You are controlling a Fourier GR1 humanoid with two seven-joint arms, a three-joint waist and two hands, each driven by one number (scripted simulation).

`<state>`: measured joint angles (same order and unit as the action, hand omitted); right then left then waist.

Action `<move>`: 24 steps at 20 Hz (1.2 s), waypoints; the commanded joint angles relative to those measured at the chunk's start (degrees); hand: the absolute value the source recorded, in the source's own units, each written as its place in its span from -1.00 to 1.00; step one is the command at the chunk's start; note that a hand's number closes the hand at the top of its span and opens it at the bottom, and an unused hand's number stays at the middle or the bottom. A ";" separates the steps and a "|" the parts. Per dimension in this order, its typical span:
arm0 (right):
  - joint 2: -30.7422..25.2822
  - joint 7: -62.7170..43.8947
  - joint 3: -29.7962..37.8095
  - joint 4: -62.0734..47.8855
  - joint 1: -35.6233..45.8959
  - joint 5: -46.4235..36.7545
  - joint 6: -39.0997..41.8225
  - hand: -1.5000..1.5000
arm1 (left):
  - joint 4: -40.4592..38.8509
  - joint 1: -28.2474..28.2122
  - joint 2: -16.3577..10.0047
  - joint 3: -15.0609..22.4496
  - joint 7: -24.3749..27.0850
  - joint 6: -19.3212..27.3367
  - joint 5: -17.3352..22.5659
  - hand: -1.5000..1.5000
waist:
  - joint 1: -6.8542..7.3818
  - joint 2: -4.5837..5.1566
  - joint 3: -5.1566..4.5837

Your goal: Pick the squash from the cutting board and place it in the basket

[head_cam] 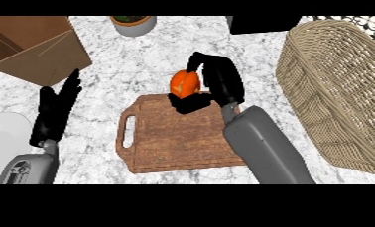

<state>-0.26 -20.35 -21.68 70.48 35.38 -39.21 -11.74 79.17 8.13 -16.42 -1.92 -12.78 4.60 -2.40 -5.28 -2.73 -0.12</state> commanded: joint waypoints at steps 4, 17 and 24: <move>-4.93 -19.50 4.05 27.22 3.59 0.14 9.72 1.00 | 0.29 0.80 -0.13 -0.46 -0.45 -1.10 1.07 0.00 | 0.00 0.56 0.02; -17.76 -48.45 19.27 46.59 16.81 6.44 35.32 1.00 | -0.60 0.97 0.00 0.58 2.05 -3.40 0.42 0.00 | 3.94 2.21 0.01; -32.69 -41.19 22.18 39.12 13.23 7.00 44.73 1.00 | -0.29 2.39 0.23 0.25 1.08 -1.53 -0.79 0.00 | 3.53 2.35 0.02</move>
<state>-25.99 -57.21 -2.69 111.98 48.25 -33.99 22.99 79.60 10.34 -15.70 -1.03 -12.66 2.64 -2.64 -1.63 -0.51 -0.11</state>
